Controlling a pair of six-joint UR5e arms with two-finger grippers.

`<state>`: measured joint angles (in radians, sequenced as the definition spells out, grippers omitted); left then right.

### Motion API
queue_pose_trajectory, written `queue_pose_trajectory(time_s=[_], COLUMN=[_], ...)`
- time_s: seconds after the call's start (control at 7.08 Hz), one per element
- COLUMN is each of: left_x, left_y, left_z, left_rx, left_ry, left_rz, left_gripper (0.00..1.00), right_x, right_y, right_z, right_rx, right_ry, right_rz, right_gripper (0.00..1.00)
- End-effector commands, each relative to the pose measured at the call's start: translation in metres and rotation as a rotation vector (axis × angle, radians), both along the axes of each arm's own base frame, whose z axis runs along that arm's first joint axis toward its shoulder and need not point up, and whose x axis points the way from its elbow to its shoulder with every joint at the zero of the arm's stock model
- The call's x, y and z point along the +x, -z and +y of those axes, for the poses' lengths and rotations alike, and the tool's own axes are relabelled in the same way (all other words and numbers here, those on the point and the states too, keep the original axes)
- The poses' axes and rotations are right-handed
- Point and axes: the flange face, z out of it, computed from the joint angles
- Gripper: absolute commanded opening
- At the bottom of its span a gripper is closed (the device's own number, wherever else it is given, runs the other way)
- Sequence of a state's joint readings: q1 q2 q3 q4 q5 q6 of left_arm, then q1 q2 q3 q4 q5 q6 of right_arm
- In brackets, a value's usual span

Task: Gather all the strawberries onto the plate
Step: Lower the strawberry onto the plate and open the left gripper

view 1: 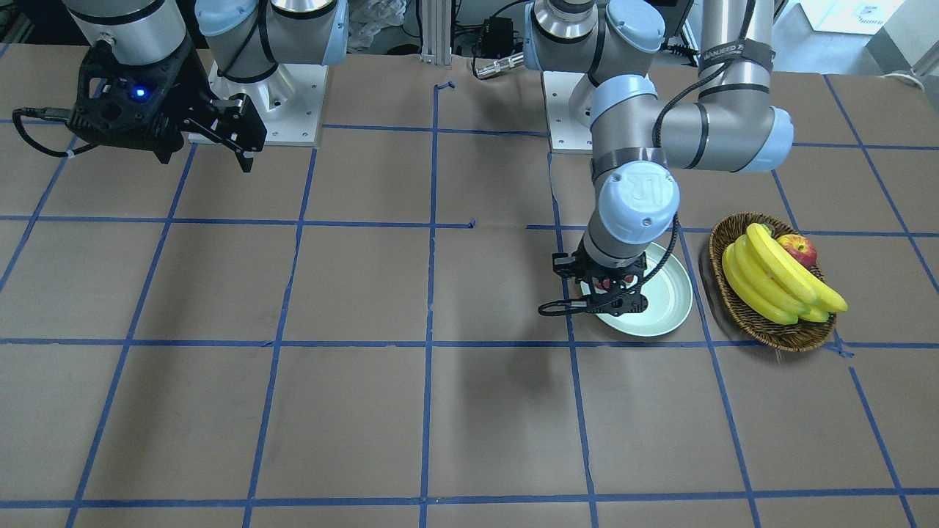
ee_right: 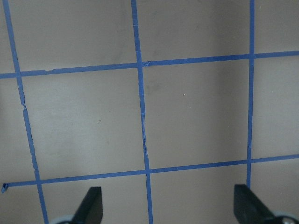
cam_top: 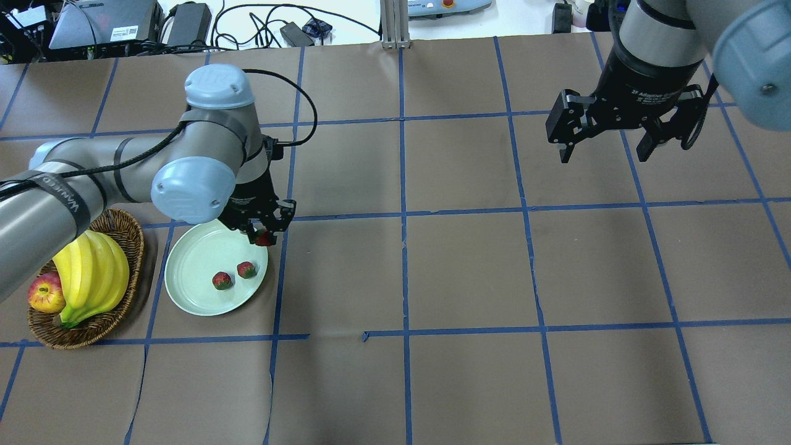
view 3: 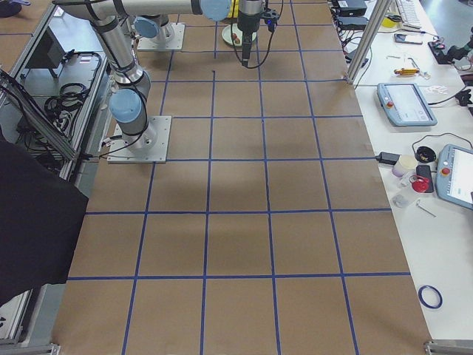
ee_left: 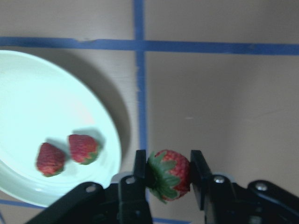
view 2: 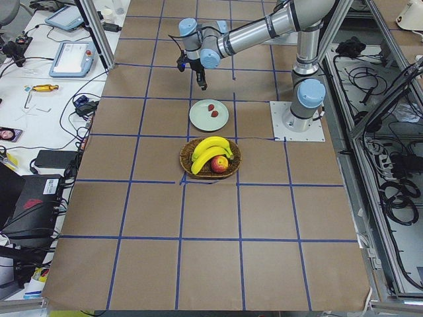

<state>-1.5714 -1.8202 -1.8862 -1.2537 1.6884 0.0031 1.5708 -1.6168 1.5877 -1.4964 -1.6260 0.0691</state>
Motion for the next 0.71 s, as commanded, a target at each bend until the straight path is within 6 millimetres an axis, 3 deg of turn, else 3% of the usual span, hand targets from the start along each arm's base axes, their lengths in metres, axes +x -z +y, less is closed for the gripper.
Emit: queue_pose_trajectory(time_s=[0.0, 0.28, 0.42, 0.57], left_x=[0.071, 0.085, 0.086, 0.086], left_y=[0.017, 0.032, 0.037, 0.04], left_z=[0.011, 0.0, -0.002, -0.001], left_rx=[0.064, 0.025, 0.02, 0.028], left_ry=[0.046, 0.028, 0.015, 0.031], left_rz=[0.028, 0.02, 0.016, 0.02], left_gripper=[0.07, 0.1, 0.2, 0.84], right_x=[0.0, 0.0, 0.0, 0.0], right_y=[0.0, 0.0, 0.0, 0.0], right_z=[0.0, 0.0, 0.0, 0.0], right_rx=[0.001, -0.001, -0.001, 0.001], right_ry=[0.0, 0.0, 0.0, 0.0], right_rz=[0.0, 0.0, 0.0, 0.0], right_gripper=[1.0, 1.0, 1.0, 1.0])
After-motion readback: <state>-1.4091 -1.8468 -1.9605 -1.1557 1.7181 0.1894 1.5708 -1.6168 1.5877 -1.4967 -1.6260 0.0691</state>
